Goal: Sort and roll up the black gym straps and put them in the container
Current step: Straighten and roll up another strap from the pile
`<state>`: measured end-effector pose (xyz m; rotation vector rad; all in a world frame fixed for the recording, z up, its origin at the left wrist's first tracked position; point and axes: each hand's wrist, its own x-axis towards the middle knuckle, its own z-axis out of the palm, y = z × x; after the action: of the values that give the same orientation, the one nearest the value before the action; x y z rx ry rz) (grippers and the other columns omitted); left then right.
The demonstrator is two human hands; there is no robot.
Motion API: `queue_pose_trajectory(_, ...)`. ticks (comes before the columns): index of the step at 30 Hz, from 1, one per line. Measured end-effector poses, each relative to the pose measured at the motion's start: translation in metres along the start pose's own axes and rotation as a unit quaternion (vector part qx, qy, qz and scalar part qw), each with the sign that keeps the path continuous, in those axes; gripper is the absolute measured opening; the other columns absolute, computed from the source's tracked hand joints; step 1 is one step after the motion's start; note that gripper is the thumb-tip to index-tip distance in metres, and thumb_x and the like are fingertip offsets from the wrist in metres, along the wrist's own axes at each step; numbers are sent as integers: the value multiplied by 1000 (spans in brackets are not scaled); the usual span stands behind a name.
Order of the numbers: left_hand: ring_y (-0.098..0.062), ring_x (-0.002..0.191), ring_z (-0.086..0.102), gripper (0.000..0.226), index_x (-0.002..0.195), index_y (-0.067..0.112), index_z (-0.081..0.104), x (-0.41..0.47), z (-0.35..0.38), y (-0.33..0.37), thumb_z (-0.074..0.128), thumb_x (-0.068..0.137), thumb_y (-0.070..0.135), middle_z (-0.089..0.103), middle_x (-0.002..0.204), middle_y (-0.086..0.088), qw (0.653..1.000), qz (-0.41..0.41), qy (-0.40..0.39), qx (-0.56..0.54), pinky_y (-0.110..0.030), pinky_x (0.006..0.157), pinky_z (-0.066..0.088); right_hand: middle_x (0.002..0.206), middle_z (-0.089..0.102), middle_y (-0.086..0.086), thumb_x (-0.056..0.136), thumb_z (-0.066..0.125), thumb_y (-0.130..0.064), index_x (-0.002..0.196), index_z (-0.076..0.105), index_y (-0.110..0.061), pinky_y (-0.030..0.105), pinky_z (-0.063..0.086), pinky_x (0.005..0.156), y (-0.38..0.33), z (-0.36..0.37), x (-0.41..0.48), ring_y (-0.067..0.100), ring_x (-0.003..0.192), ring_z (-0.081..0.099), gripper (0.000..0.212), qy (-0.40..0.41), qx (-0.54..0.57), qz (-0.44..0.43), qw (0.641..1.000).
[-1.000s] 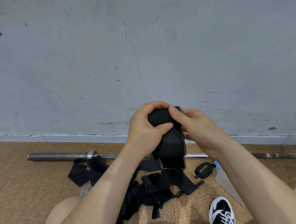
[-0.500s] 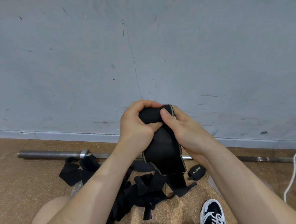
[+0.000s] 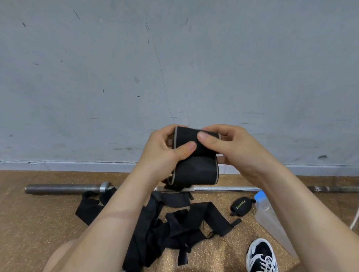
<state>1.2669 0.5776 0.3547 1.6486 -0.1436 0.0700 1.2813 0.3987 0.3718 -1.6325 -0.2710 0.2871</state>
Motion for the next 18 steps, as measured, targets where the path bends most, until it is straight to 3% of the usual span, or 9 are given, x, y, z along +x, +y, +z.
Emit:
queue_pose_trajectory(4,-12,89,67,32,101,29,67,-3,1,0,70,72,16,70,93,4,982,38,-110,146,-32,78,56,99,75,8,70,79,-30,112,61,-14,32,55,85,1,-18,-3,16,87,70,48,-129,-113,71,983)
queue_pose_trajectory(8,-8,102,66,48,111,29,66,-8,5,1,66,77,-4,70,108,11,962,73,-181,192,-30,92,53,110,74,2,81,81,-18,122,62,-16,35,56,94,4,-11,-2,17,102,71,45,-190,-222,19,956)
queue_pose_trajectory(11,-11,101,67,55,115,36,59,-10,1,5,71,78,-3,67,112,10,979,71,-156,109,-37,89,56,102,76,3,80,82,-23,113,69,-17,45,55,91,1,-13,0,20,96,71,36,-121,-258,-29,958)
queue_pose_trajectory(14,-21,97,67,43,99,38,54,-9,-13,9,74,70,13,64,113,-1,992,36,-121,-25,-41,82,56,101,74,9,82,80,-17,108,70,-14,48,54,92,-1,-28,1,27,98,69,29,-27,-214,-82,973)
queue_pose_trajectory(16,-17,101,65,35,92,37,59,-8,-19,6,76,70,14,65,107,3,990,49,-121,62,-39,90,53,102,75,8,81,78,-8,109,69,-10,39,55,92,0,-36,1,22,97,70,29,7,-155,-105,982)
queue_pose_trajectory(18,-6,100,62,44,94,48,62,-8,-16,-2,82,73,14,64,102,14,970,67,-119,203,-30,90,48,101,75,5,81,77,-6,108,69,-10,31,56,89,1,-39,0,15,94,70,29,10,-128,-116,985)
